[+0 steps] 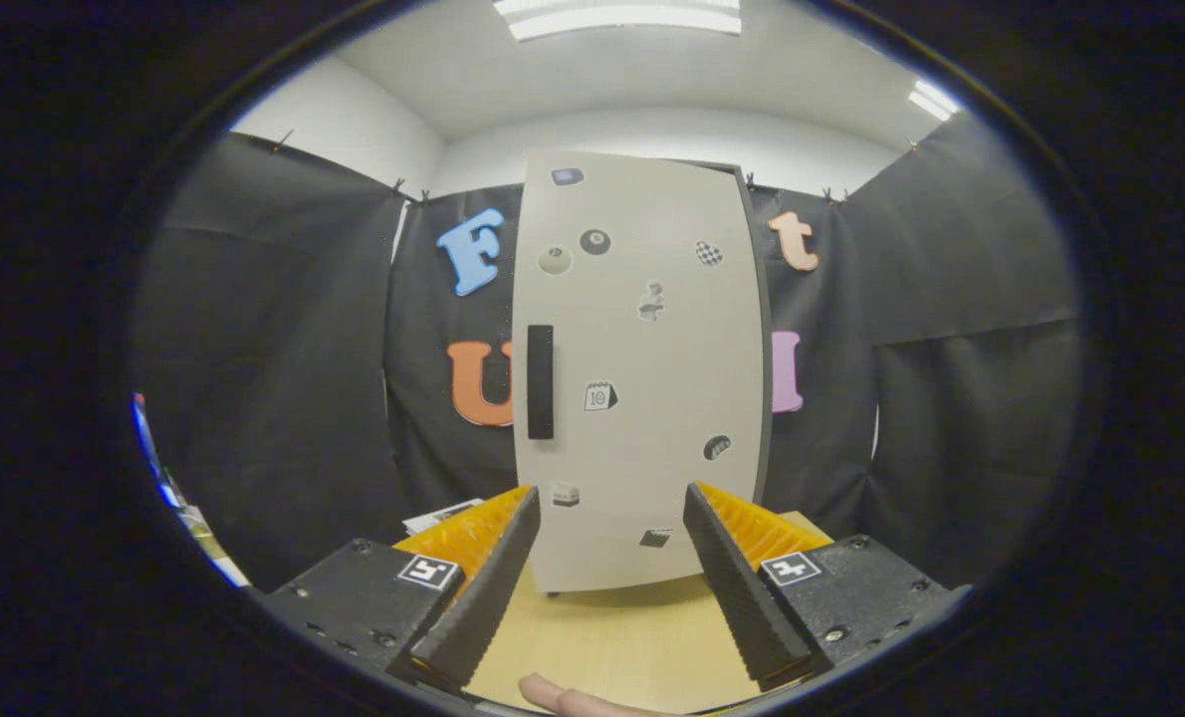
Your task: Open the shoe cabinet door, grab the shoes and put them into the shoe cabinet, then close the shoe cabinet door.
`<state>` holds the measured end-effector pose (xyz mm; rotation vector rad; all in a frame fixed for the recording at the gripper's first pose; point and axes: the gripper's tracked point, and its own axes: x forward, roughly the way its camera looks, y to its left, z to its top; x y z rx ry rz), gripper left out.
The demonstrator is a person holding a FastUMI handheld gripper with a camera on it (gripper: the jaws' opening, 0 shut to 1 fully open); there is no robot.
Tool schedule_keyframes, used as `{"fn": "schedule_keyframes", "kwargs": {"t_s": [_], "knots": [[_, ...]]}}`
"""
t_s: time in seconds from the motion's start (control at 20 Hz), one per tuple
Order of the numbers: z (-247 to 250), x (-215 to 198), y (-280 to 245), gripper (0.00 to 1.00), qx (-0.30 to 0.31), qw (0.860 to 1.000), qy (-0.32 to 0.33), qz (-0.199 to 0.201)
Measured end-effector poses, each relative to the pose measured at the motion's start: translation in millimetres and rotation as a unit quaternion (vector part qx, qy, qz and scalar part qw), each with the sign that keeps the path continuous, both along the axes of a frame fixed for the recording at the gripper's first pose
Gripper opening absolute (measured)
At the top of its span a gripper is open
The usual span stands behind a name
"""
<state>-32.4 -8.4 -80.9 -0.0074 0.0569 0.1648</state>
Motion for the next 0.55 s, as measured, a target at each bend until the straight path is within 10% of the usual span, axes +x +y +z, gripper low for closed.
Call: {"fn": "schedule_keyframes", "kwargs": {"t_s": [0.55], "knots": [[-7,-45,-33,0.99,0.011,0.999,-0.039,-0.013]]}}
